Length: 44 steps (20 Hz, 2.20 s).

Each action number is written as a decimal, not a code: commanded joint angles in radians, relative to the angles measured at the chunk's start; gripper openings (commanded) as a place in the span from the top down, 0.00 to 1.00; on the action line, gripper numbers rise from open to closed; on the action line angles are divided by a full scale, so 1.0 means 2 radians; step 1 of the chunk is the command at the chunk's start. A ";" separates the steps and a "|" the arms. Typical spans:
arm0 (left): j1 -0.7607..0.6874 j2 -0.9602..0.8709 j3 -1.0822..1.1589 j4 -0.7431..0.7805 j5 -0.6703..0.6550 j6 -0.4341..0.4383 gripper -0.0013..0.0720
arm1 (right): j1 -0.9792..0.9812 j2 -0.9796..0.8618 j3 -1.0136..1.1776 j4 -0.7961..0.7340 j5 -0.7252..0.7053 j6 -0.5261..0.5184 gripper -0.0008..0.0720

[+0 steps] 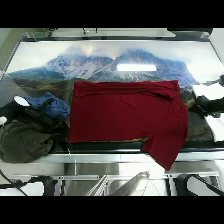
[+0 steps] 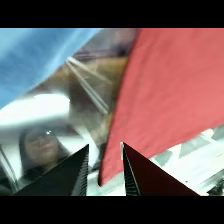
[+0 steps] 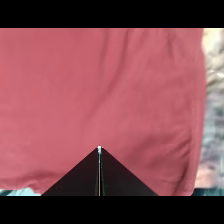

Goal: Fold the shirts.

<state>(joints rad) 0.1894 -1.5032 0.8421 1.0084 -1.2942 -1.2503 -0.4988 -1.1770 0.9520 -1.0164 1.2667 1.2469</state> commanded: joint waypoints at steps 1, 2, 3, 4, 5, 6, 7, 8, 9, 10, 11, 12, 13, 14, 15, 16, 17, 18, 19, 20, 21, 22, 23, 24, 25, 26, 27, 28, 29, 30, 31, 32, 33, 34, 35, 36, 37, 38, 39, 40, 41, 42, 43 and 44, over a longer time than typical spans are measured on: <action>-0.034 0.006 -0.047 0.010 0.083 0.002 0.67 | 0.000 0.031 -0.027 0.007 0.007 0.003 0.97; -0.043 0.006 -0.047 0.010 0.089 0.002 0.67 | 0.000 0.034 -0.027 0.007 0.011 0.003 0.97; -0.052 0.006 -0.047 0.008 0.089 0.002 0.67 | 0.000 0.035 -0.027 0.007 0.014 0.003 0.97; -0.061 0.006 -0.047 0.005 0.087 0.002 0.67 | -0.001 0.037 -0.027 0.007 0.016 0.003 0.97; -0.070 0.006 -0.047 0.005 0.084 0.002 0.67 | -0.003 0.037 -0.027 0.007 0.018 0.003 0.97; -0.081 0.006 -0.047 0.005 0.081 0.002 0.67 | -0.008 0.037 -0.027 0.008 0.022 0.003 0.97; -0.093 0.006 -0.047 0.005 0.082 0.002 0.68 | -0.019 0.037 -0.027 0.008 0.026 0.003 0.97; -0.101 0.006 -0.047 0.005 0.086 0.002 0.68 | -0.033 0.037 -0.027 0.010 0.030 0.003 0.97; -0.108 0.006 -0.046 0.006 0.093 0.002 0.69 | -0.053 0.037 -0.027 0.012 0.034 0.003 0.97; -0.111 0.006 -0.041 0.007 0.096 0.002 0.92 | -0.073 0.037 -0.027 0.018 0.035 0.003 0.97; -0.110 0.006 -0.030 0.007 0.097 0.006 0.94 | -0.094 0.037 -0.027 0.021 0.036 0.004 0.97; -0.110 0.006 -0.016 0.007 0.097 0.006 0.94 | -0.113 0.037 -0.028 0.019 0.042 0.004 0.97; -0.110 0.006 -0.002 0.007 0.096 0.006 0.94 | -0.128 0.036 -0.031 0.011 0.050 0.008 0.95; -0.110 0.006 0.012 0.009 0.095 0.008 0.94 | -0.142 0.034 -0.036 -0.003 0.060 0.010 0.89; -0.110 0.006 0.023 0.010 0.094 0.011 0.94 | -0.153 0.031 -0.046 -0.019 0.068 0.014 0.67; -0.110 0.006 0.030 0.010 0.093 0.011 0.94 | -0.163 0.028 -0.062 -0.029 0.075 0.019 0.62; -0.111 0.006 0.035 0.010 0.089 0.012 0.94 | -0.172 0.026 -0.086 -0.031 0.077 0.018 0.62; -0.111 0.006 0.035 0.009 0.088 0.012 0.94 | -0.177 0.024 -0.112 -0.031 0.074 0.014 0.62; -0.111 0.006 0.035 0.009 0.085 0.012 0.94 | -0.179 0.023 -0.143 -0.034 0.064 0.009 0.62; -0.111 0.006 0.035 0.009 0.084 0.014 0.94 | -0.178 0.022 -0.174 -0.034 0.049 0.009 0.62; -0.111 0.006 0.035 0.009 0.084 0.015 0.94 | -0.178 0.022 -0.204 -0.032 0.032 0.008 0.61; -0.111 0.006 0.035 0.009 0.085 0.019 0.94 | -0.177 0.022 -0.227 -0.031 0.016 0.007 0.58; -0.111 0.006 0.035 0.009 0.085 0.020 0.94 | -0.175 0.022 -0.245 -0.031 0.000 0.007 0.57; -0.111 0.006 0.035 0.009 0.084 0.022 0.94 | -0.171 0.022 -0.259 -0.029 -0.013 0.007 0.57; -0.111 0.006 0.035 0.009 0.084 0.023 0.94 | -0.165 0.022 -0.266 -0.026 -0.023 0.007 0.57; -0.111 0.006 0.035 0.009 0.084 0.023 0.94 | -0.155 0.022 -0.269 -0.020 -0.030 0.003 0.56; -0.111 0.006 0.035 0.009 0.084 0.023 0.94 | -0.145 0.022 -0.269 -0.011 -0.034 0.000 0.53; -0.111 0.006 0.035 0.009 0.084 0.023 0.94 | -0.134 0.021 -0.269 0.007 -0.037 -0.012 0.52; -0.111 0.006 0.035 0.009 0.085 0.023 0.94 | -0.124 0.020 -0.269 0.028 -0.041 -0.025 0.52; -0.111 0.006 0.035 0.009 0.084 0.023 0.94 | -0.114 0.018 -0.269 0.048 -0.043 -0.035 0.52; -0.111 0.006 0.035 0.008 0.084 0.023 0.94 | -0.106 0.016 -0.269 0.065 -0.043 -0.043 0.52; -0.111 0.006 0.035 0.008 0.084 0.023 0.94 | -0.098 0.013 -0.269 0.076 -0.042 -0.047 0.52; -0.111 0.006 0.035 0.008 0.084 0.023 0.94 | -0.092 0.012 -0.269 0.079 -0.040 -0.048 0.52; -0.111 0.006 0.035 0.008 0.084 0.023 0.94 | -0.089 0.012 -0.268 0.079 -0.035 -0.048 0.52; -0.111 0.006 0.035 0.008 0.082 0.023 0.94 | -0.089 0.012 -0.268 0.083 -0.026 -0.051 0.52; -0.111 0.006 0.035 0.008 0.080 0.023 0.94 | -0.089 0.012 -0.267 0.083 -0.014 -0.056 0.53; -0.111 0.006 0.035 0.008 0.078 0.023 0.94 | -0.089 0.012 -0.267 0.083 -0.001 -0.060 0.64; -0.111 0.006 0.035 0.008 0.074 0.023 0.94 | -0.089 0.012 -0.267 0.084 0.011 -0.063 0.90; -0.111 0.006 0.035 0.009 0.069 0.023 0.94 | -0.089 0.012 -0.266 0.086 0.019 -0.063 0.97; -0.111 0.006 0.035 0.009 0.065 0.023 0.94 | -0.090 0.012 -0.261 0.086 0.025 -0.063 0.97; -0.111 0.006 0.035 0.009 0.059 0.023 0.94 | -0.090 0.012 -0.250 0.087 0.030 -0.063 0.97; -0.110 0.006 0.035 0.009 0.051 0.023 0.94 | -0.090 0.012 -0.232 0.087 0.039 -0.062 0.97; -0.109 0.006 0.035 0.010 0.043 0.023 0.94 | -0.091 0.012 -0.209 0.087 0.049 -0.058 0.97; -0.105 0.006 0.035 0.009 0.035 0.023 0.94 | -0.091 0.012 -0.185 0.087 0.056 -0.052 0.97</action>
<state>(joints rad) -0.0292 -1.4914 0.9115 1.0252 -1.1809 -1.2041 -0.6800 -1.1534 0.4969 -0.8528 1.3201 1.1290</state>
